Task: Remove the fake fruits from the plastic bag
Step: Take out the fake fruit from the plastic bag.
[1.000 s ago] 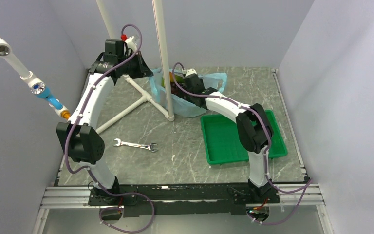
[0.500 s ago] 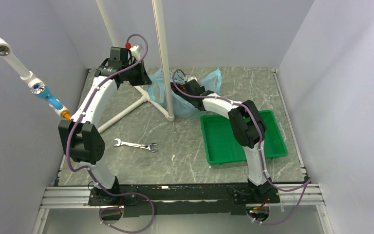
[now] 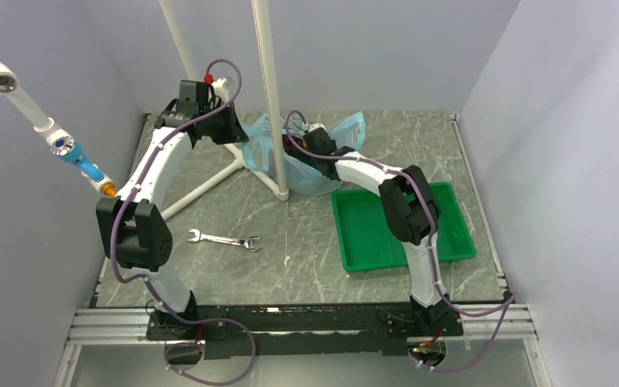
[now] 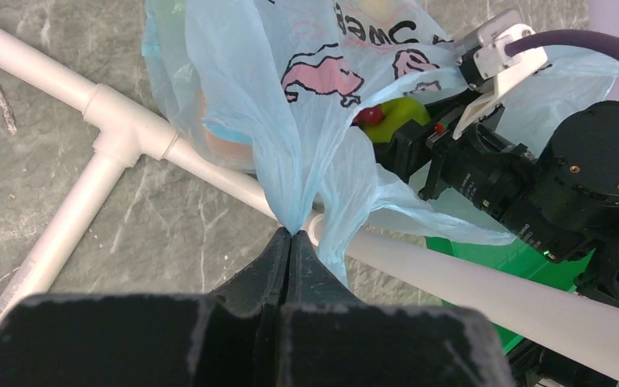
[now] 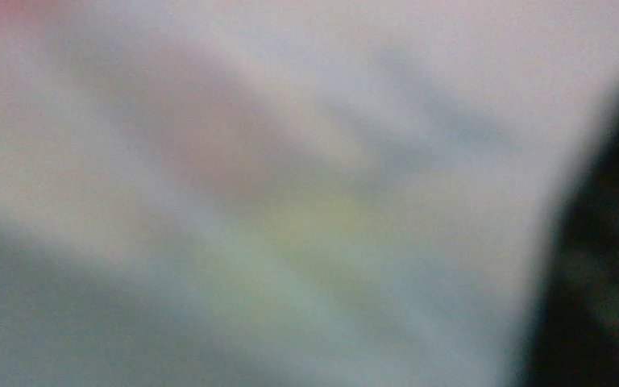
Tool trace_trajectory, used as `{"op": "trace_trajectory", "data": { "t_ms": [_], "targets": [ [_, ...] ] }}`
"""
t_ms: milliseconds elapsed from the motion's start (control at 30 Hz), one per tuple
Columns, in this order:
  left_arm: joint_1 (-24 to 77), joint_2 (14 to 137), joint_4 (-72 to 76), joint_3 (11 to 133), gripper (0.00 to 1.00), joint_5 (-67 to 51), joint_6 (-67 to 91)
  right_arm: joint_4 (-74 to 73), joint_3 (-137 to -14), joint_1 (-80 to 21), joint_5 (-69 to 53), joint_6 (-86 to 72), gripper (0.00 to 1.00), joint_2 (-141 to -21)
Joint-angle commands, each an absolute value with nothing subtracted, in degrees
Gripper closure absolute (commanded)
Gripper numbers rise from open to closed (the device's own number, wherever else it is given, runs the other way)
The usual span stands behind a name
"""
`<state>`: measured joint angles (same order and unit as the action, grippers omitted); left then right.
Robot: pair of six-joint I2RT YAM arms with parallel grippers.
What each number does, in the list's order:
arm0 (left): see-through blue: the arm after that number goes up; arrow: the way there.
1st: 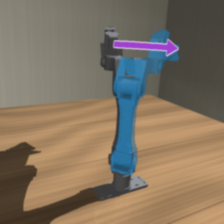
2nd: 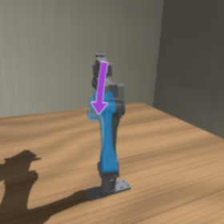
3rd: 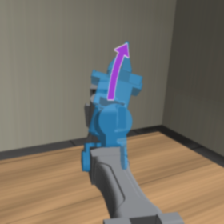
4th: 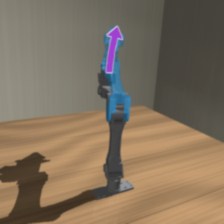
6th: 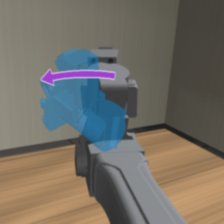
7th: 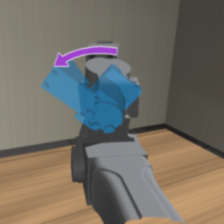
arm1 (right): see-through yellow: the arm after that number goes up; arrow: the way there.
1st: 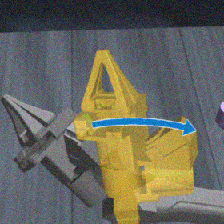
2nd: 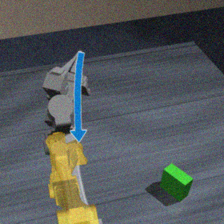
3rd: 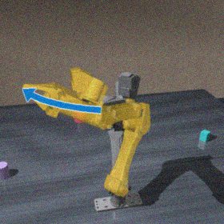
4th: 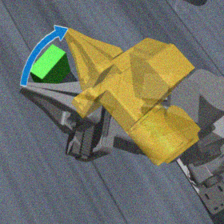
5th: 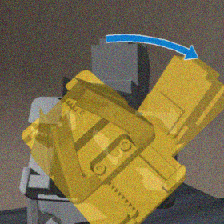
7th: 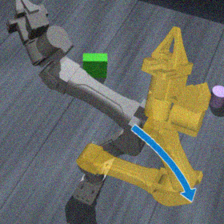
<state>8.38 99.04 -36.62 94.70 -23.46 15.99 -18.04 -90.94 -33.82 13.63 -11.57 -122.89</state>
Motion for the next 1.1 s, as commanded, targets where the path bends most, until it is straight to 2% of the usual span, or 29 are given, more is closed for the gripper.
{"op": "trace_trajectory", "data": {
  "t_ms": [0,267,700,833,933,1067],
  "targets": [
    [8.2,97.8,-34.2,94.6,1.0,-25.2,16.2,-16.8,-94.7,-33.7,11.2,-11.2,0.73,-117.1],
    [8.4,97.4,-33.2,93.7,1.0,-26.2,16.5,-13.6,-95.0,-33.7,4.2,-13.5,0.9,-108.4],
    [8.9,95.3,-32.0,92.7,1.0,-26.8,16.3,-0.7,-81.2,-29.9,-14.8,-24.6,0.98,-89.1],
    [9.0,95.0,-32.1,92.5,1.0,-25.8,15.9,-1.6,-74.0,-27.9,-7.7,-22.2,1.0,-80.0],
    [9.2,94.8,-32.3,92.6,1.0,-25.5,15.6,0.6,-63.3,-26.8,2.8,-19.4,1.0,-69.2],
    [9.8,94.7,-32.2,92.5,1.0,-25.4,15.7,2.7,-49.7,-23.2,10.7,-19.8,1.0,-54.8]
  ]
}}
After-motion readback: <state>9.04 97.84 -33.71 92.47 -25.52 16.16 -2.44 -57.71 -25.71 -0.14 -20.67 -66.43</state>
